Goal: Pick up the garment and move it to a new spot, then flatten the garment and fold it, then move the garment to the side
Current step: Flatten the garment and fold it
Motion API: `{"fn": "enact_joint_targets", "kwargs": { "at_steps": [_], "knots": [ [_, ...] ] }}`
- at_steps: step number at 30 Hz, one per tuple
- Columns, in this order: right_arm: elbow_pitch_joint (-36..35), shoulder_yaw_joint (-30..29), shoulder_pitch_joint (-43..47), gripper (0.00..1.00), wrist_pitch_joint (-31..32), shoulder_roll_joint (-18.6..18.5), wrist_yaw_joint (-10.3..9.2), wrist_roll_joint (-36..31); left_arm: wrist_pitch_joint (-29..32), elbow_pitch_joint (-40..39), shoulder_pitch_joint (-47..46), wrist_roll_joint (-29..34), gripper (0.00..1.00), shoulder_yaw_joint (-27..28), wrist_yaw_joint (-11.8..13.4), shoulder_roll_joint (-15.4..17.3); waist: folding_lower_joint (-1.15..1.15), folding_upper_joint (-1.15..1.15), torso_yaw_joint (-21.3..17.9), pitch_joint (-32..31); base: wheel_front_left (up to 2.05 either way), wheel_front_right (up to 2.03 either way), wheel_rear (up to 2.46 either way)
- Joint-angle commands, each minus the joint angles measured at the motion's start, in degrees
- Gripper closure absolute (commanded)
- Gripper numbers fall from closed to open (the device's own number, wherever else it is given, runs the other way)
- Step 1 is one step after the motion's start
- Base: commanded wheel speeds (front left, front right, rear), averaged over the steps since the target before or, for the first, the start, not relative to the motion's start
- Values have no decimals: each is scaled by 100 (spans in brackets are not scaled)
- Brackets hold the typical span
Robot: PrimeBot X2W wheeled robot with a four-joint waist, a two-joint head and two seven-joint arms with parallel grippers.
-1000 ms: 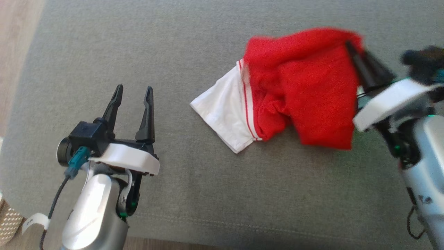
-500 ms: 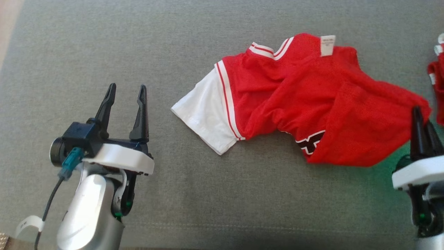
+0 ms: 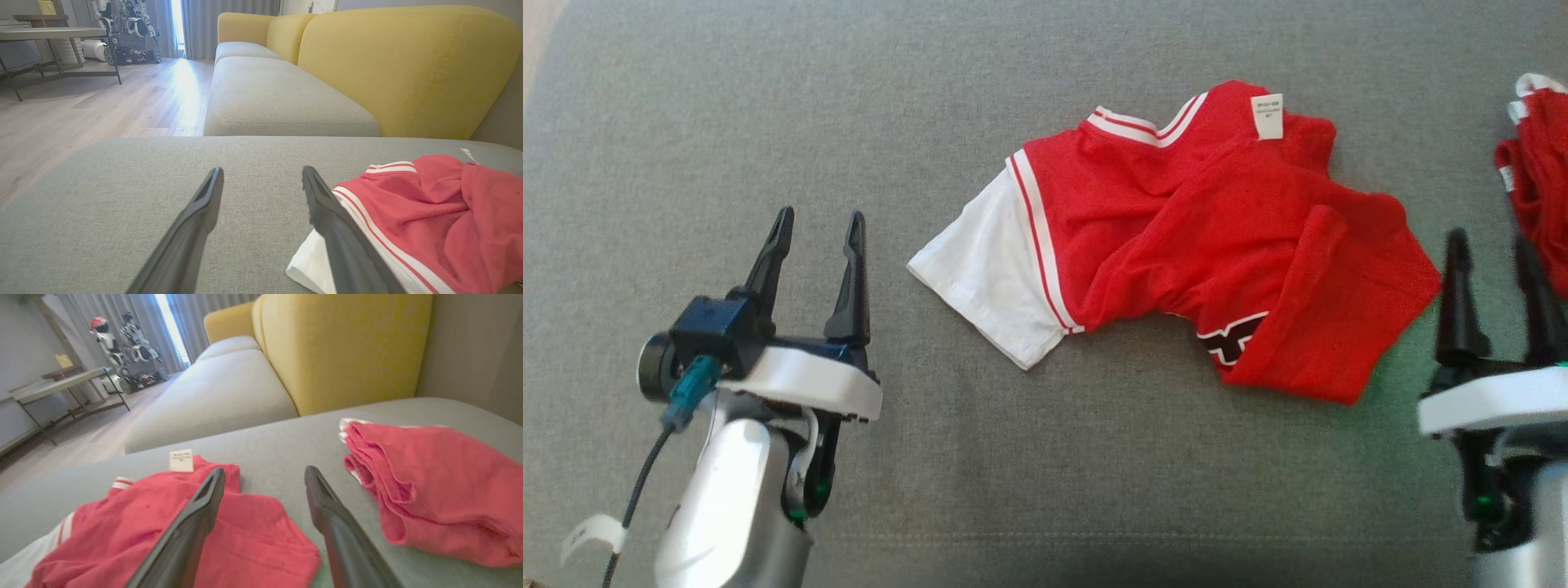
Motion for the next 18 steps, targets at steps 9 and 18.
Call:
{"fn": "enact_joint_targets", "kwargs": {
  "at_steps": [9,18],
  "knots": [
    [-509,766,19,0,-462,-93,11,-371,-51,-165,286,-7,0,299,105,194,0,0,-139,-433,0,0,0],
    [-625,909,528,0,-378,-45,11,-468,1,-165,677,-60,0,270,164,251,0,0,-222,-798,0,0,0]
  ]
}}
